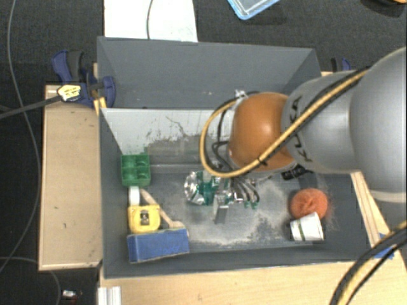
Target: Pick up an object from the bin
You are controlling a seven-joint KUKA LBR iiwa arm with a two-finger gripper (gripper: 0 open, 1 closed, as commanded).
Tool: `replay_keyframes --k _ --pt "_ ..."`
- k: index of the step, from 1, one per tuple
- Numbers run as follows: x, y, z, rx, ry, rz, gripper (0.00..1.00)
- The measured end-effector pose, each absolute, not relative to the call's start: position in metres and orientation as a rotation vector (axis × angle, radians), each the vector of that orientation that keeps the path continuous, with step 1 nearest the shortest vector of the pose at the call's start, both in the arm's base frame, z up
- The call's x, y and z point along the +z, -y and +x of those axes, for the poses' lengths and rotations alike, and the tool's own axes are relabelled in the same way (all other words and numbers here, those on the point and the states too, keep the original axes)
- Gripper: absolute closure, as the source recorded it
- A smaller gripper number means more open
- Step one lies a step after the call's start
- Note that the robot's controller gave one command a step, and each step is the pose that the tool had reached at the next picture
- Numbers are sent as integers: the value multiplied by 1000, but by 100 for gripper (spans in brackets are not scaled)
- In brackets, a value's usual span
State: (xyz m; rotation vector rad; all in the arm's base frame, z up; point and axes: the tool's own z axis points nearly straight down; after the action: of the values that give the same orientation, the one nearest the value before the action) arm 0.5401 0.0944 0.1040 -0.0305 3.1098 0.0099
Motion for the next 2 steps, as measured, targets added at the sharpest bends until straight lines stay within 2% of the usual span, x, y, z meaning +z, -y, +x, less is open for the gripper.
replay_keyframes --k 1,2 --pt "77 -99 569 23 -2999 848 100" --pt "77 -99 569 22 -3000 846 100"
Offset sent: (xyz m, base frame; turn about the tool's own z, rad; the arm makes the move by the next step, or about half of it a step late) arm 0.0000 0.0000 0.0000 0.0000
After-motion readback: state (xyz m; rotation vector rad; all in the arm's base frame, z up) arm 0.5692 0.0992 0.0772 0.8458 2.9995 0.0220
